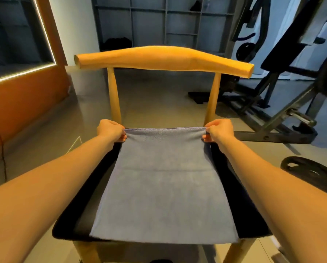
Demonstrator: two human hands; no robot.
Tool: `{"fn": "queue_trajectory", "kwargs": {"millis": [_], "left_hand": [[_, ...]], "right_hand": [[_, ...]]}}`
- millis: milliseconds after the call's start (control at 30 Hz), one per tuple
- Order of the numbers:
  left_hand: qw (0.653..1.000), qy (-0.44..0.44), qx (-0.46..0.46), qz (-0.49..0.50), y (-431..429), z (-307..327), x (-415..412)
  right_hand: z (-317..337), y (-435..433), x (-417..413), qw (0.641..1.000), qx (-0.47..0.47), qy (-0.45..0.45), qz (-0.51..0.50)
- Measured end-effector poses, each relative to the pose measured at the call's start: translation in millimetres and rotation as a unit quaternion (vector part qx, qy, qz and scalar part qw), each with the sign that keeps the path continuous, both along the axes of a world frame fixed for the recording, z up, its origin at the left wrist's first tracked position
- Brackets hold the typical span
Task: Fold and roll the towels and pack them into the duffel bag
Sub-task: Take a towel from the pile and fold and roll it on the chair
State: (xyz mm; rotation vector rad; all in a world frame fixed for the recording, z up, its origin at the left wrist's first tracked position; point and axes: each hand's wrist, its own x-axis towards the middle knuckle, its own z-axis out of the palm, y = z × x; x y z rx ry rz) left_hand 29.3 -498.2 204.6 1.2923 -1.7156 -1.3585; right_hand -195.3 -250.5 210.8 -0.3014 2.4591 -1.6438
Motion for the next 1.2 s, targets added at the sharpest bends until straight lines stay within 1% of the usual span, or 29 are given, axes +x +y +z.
{"fn": "queue_trajectory", "kwargs": {"millis": [133, 233, 300, 367, 433, 500, 600, 700, 800, 867, 933, 1000, 1100, 1200], "left_hand": [[0.999, -0.028, -0.039, 0.017, -9.0, -15.9, -11.1], [0.996, -0.045, -0.068, 0.019, -14.0, -23.6, -15.0], [0.995, -0.060, -0.084, -0.002, -16.1, -23.8, -13.6], [0.989, -0.080, -0.114, -0.058, -14.6, -21.2, -6.8], [0.968, -0.121, -0.175, -0.130, -4.4, -16.2, 7.7], [0.941, -0.154, -0.236, -0.187, 13.8, -10.0, 29.7], [0.905, -0.199, -0.282, -0.248, 47.3, -3.2, 71.0], [0.899, -0.196, -0.270, -0.283, 70.6, -2.7, 113.9], [0.893, -0.192, -0.243, -0.325, 86.7, -4.0, 149.2], [0.889, -0.186, -0.233, -0.348, 96.2, -5.3, 167.8], [0.888, -0.173, -0.241, -0.351, 101.4, -6.9, 181.7], [0.882, -0.163, -0.278, -0.343, 105.9, -9.9, 195.6], [0.860, -0.157, -0.334, -0.351, 111.0, -17.6, 210.6], [0.839, -0.170, -0.373, -0.359, 116.8, -27.0, 222.4]], "right_hand": [[-18.6, -17.2, -7.4, 1.000, 0.007, 0.003, -0.006], [-28.1, -22.1, -11.9, 1.000, 0.020, 0.001, 0.018], [-27.4, -18.1, -11.3, 0.999, 0.016, -0.012, 0.050], [-22.5, -9.5, -7.9, 0.996, 0.014, -0.012, 0.089], [-12.4, 3.3, 2.1, 0.993, 0.044, 0.013, 0.112], [-1.9, 18.9, 19.7, 0.989, 0.070, 0.026, 0.125], [11.6, 47.4, 54.4, 0.975, 0.142, 0.026, 0.168], [13.6, 78.7, 82.7, 0.949, 0.233, 0.014, 0.212], [7.5, 106.1, 106.0, 0.925, 0.312, 0.018, 0.217], [3.5, 120.7, 120.1, 0.925, 0.321, 0.034, 0.201], [2.5, 132.1, 131.8, 0.928, 0.319, 0.041, 0.188], [1.5, 143.2, 145.8, 0.928, 0.320, 0.034, 0.187], [-4.4, 156.4, 162.5, 0.932, 0.305, 0.003, 0.194], [-5.6, 163.5, 171.7, 0.935, 0.296, -0.021, 0.195]]}}
